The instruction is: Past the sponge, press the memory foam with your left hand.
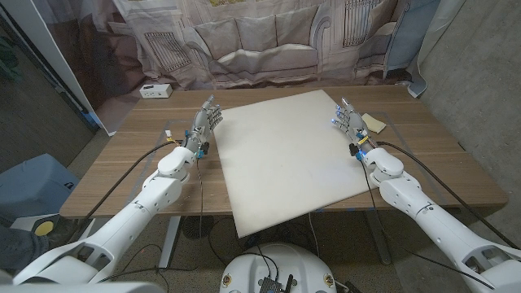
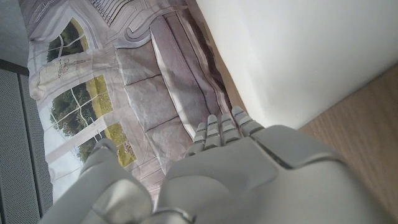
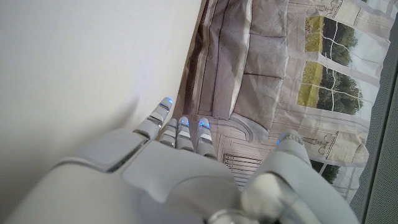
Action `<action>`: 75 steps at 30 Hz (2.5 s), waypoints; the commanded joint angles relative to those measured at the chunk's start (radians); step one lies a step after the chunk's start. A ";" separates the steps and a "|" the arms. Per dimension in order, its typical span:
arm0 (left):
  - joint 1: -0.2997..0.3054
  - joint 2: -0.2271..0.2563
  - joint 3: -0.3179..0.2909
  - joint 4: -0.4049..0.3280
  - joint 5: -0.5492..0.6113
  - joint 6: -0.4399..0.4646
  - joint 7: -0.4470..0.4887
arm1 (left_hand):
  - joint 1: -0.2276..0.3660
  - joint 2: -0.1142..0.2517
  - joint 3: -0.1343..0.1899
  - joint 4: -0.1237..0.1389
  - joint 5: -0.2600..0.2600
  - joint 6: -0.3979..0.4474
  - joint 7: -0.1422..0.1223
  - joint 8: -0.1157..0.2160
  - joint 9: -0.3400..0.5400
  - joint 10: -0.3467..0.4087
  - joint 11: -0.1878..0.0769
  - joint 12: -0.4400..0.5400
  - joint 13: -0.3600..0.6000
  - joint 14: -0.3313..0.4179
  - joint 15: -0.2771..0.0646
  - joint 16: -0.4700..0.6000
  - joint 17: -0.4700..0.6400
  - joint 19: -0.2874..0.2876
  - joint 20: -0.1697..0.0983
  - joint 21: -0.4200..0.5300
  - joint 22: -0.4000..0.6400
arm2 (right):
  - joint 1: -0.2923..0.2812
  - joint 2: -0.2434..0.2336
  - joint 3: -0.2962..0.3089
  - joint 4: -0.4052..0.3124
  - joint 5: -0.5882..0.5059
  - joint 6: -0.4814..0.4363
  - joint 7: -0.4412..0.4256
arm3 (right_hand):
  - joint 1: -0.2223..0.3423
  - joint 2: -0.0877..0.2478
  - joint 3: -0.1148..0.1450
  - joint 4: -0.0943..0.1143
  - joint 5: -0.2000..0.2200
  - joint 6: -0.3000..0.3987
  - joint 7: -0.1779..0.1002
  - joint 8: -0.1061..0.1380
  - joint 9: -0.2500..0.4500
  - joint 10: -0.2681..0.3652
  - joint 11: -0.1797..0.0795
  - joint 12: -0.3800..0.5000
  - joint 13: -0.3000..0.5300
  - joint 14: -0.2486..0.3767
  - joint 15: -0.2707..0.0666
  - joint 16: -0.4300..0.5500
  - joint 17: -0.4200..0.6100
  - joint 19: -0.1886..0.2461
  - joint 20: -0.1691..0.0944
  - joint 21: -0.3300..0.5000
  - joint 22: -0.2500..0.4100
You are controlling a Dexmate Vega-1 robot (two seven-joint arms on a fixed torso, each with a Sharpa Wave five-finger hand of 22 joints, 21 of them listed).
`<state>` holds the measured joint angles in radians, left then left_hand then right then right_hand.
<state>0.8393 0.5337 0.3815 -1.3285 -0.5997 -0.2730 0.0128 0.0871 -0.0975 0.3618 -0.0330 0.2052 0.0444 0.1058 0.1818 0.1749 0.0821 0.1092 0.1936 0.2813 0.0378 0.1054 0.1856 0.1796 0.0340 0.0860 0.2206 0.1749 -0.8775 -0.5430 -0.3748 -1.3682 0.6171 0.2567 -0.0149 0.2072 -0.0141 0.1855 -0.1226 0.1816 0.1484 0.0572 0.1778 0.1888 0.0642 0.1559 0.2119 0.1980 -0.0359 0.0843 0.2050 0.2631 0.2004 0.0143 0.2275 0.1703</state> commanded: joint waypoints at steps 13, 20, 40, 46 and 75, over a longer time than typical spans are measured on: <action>-0.005 0.030 0.011 -0.026 0.086 -0.050 0.016 | 0.014 0.007 0.009 -0.007 0.004 0.052 0.006 0.021 0.003 0.053 0.002 0.026 -0.019 0.047 0.005 0.015 0.001 0.036 0.004 0.007 0.004 | -0.060 -0.019 0.002 -0.063 -0.052 0.042 -0.052 | 0.006 0.020 0.010 0.005 0.008 0.076 -0.009 0.034 0.006 0.028 -0.010 0.010 0.002 0.020 -0.015 0.010 -0.012 0.031 -0.009 -0.005 0.002; -0.007 0.031 0.014 -0.008 0.118 -0.120 -0.001 | 0.018 0.010 0.009 -0.010 0.003 0.081 -0.003 0.026 0.003 0.070 -0.004 0.031 -0.028 0.068 -0.005 0.019 0.001 0.053 -0.001 0.009 0.004 | -0.064 -0.008 0.003 -0.056 -0.064 0.077 -0.056 | 0.001 0.017 0.006 0.006 0.008 0.046 -0.012 0.020 0.005 0.019 -0.013 0.004 0.002 0.015 -0.018 0.006 -0.015 0.032 -0.013 -0.009 0.002; -0.032 0.008 0.036 0.033 0.179 -0.231 -0.026 | 0.024 0.014 0.008 -0.016 0.001 0.111 -0.023 0.028 0.002 0.092 -0.012 0.035 -0.041 0.087 -0.018 0.019 0.000 0.064 -0.002 0.004 0.003 | -0.075 -0.003 0.022 -0.055 -0.066 0.162 -0.031 | 0.006 0.033 0.007 0.002 0.009 0.030 0.031 0.020 -0.002 0.035 -0.028 -0.003 -0.007 0.016 -0.025 -0.002 -0.038 -0.018 -0.041 -0.042 0.001; -0.038 0.005 0.046 0.039 0.211 -0.257 -0.025 | 0.026 0.015 0.008 -0.018 0.000 0.114 -0.024 0.027 0.002 0.092 -0.013 0.034 -0.043 0.088 -0.018 0.017 0.000 0.064 -0.003 0.003 0.003 | -0.077 -0.013 0.024 -0.064 -0.067 0.154 -0.028 | 0.009 0.030 0.005 -0.002 0.008 0.032 0.028 0.019 -0.002 0.056 -0.025 0.003 -0.007 0.036 -0.027 0.005 -0.041 -0.004 -0.042 -0.035 0.001; -0.034 0.012 0.077 0.030 0.358 -0.357 0.008 | 0.038 0.022 0.010 -0.027 -0.002 0.142 -0.033 0.027 0.003 0.106 -0.023 0.035 -0.056 0.103 -0.024 0.015 0.000 0.058 -0.002 -0.008 0.003 | -0.118 -0.019 0.033 -0.122 -0.101 0.124 -0.108 | 0.021 0.031 0.006 -0.009 0.007 0.026 0.055 0.016 -0.002 0.056 -0.020 -0.003 -0.007 0.050 -0.023 0.007 -0.047 0.024 -0.040 -0.028 0.000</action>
<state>0.8046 0.5446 0.4446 -1.2943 -0.3039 -0.5952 0.0046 0.1187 -0.0765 0.3689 -0.0542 0.2052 0.1719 0.0747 0.2049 0.1745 0.1759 0.0868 0.2226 0.2229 0.1288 0.0820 0.2002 0.1769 0.0881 0.0819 0.2130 0.1744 -0.9770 -0.5671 -0.3459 -1.4748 0.5298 0.3781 -0.0901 0.2189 0.0189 0.1896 -0.1267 0.1855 0.1767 0.1109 0.1927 0.1861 0.1108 0.1305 0.2099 0.1908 0.0056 0.0572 0.2059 0.2135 0.2130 -0.0267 0.1895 0.1674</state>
